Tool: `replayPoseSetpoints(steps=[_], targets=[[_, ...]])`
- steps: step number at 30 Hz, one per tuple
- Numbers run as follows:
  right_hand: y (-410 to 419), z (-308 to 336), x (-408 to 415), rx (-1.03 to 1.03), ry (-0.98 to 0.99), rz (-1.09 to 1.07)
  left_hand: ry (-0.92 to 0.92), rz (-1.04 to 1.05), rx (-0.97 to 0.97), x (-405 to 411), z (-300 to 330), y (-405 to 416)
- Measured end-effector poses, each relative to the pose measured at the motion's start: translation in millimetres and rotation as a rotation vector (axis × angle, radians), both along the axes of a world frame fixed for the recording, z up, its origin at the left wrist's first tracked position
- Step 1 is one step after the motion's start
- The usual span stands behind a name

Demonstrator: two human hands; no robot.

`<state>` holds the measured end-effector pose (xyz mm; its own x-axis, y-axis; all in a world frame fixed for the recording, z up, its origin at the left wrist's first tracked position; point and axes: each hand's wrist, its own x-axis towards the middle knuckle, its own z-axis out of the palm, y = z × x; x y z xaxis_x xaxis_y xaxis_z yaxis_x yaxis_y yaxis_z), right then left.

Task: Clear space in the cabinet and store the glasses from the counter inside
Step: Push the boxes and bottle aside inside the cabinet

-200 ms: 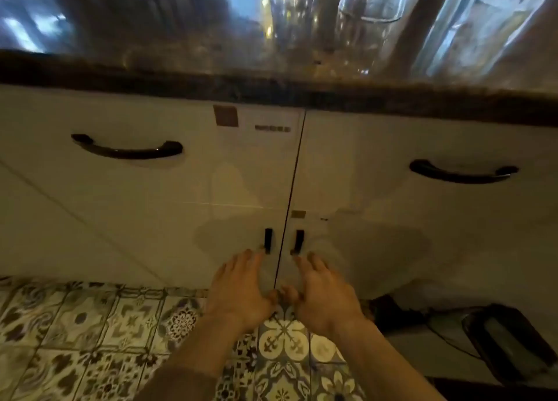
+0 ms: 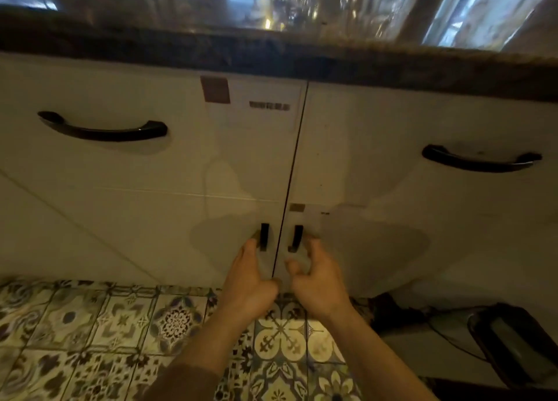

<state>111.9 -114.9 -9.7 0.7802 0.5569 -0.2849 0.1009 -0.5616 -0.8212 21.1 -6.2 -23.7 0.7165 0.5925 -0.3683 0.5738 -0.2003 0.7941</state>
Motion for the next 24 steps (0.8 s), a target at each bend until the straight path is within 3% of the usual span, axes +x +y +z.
replayPoseSetpoints(steps=[4,10,17,24], targets=[[6,-6,2,0.092,0.09,-0.043,-0.132,0.075,-0.114,2,-12,0],[-11,-14,-10,0.169,0.158,-0.012,-0.162,0.029,-0.132,-21,-16,-3],[-63,-7,-48,0.115,0.148,-0.008,-0.189,-0.025,-0.107,-89,-3,-26],[-168,17,-105,0.031,0.229,-0.06,0.012,0.003,-0.099,-203,17,-44]])
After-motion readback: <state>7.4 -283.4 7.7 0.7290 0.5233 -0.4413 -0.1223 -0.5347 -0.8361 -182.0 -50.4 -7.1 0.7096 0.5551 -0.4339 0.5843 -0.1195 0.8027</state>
